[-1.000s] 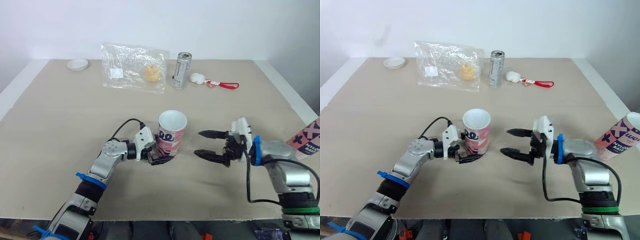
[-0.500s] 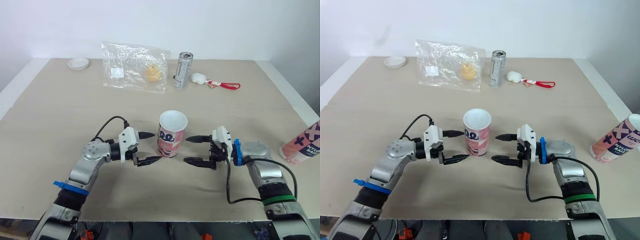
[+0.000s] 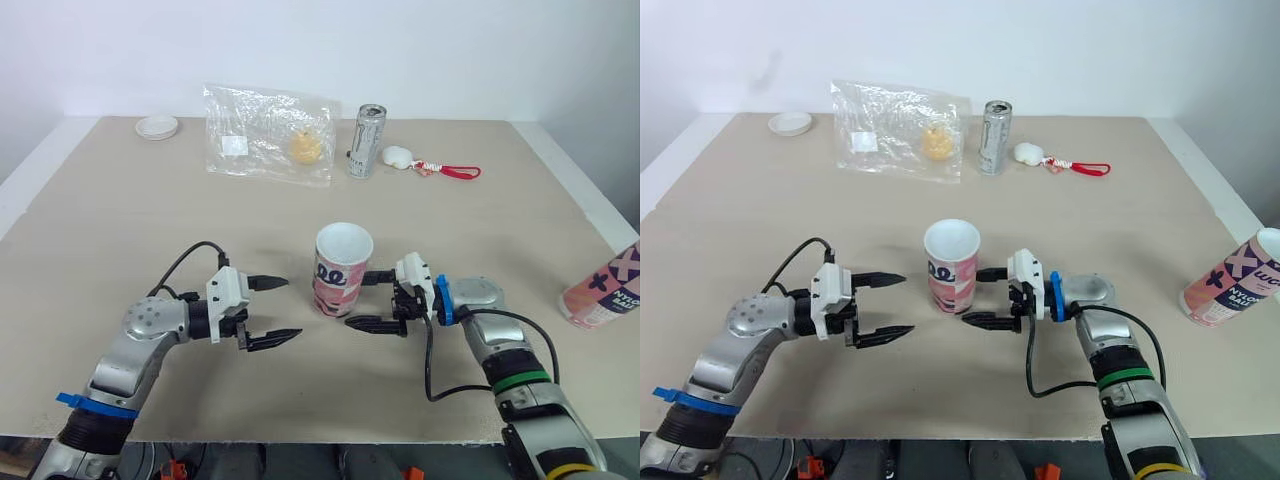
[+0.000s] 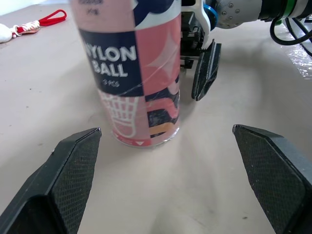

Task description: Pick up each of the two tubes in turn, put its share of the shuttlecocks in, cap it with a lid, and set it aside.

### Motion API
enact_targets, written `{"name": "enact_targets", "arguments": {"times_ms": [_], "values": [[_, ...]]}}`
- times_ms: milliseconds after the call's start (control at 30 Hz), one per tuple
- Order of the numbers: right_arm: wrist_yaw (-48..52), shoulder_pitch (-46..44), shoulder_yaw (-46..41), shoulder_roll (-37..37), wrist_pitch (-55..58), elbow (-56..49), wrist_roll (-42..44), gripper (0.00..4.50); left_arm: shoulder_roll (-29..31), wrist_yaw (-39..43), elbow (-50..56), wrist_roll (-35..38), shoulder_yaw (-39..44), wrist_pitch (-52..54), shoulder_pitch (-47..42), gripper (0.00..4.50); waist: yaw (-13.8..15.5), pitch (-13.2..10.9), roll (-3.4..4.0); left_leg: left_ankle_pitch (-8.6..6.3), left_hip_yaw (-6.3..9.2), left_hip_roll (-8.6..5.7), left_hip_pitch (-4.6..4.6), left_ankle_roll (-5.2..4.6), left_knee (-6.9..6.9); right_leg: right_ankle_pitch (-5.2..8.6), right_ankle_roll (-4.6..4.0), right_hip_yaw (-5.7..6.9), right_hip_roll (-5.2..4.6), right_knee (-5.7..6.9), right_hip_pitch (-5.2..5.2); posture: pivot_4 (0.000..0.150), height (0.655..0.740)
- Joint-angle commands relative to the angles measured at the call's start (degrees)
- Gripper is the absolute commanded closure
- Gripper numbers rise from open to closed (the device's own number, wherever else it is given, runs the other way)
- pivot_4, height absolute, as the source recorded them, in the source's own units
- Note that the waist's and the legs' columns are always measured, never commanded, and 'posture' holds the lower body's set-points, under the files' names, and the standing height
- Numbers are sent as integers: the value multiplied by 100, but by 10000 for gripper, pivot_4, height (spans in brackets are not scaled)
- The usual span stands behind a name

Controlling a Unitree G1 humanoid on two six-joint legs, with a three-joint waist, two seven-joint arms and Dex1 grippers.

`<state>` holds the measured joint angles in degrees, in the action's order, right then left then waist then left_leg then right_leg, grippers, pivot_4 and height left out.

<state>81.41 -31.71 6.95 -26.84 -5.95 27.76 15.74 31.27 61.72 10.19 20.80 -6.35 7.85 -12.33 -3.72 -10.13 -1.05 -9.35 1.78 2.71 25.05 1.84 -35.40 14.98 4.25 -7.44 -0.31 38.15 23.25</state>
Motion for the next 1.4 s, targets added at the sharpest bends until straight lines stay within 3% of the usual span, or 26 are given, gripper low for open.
{"name": "enact_targets", "arguments": {"times_ms": [33, 1300, 1367, 1400], "values": [[84, -122, 27, 85, -120, 22, 7, 496, 79, -42, 306, 121, 123, 45, 33, 0, -1, 0, 0, 0, 0, 1, -1, 0, 0, -1, -1, 0, 1, 0, 1, 1500, 7400], [-327, -400, 290, 1050, -358, 423, -295, 496, 120, -347, 439, 130, 123, 104, 275, 0, -56, 0, 0, 0, 0, 6, -5, 0, 0, -5, -9, 3, 5, 4, 0, 1500, 7400], [-385, -364, 288, 1023, -390, 375, -310, 5583, 122, -352, 414, 117, 131, 92, 263, 0, -56, 0, 0, 1, 0, 6, -5, 0, 0, -6, -8, 3, 5, 4, 0, 1500, 7400], [-406, -338, 289, 1007, -393, 333, -315, 5583, 123, -355, 399, 111, 137, 84, 255, 0, -56, 0, 0, 1, 0, 6, -5, 0, 0, -6, -8, 3, 4, 4, 0, 1500, 7400]]}}
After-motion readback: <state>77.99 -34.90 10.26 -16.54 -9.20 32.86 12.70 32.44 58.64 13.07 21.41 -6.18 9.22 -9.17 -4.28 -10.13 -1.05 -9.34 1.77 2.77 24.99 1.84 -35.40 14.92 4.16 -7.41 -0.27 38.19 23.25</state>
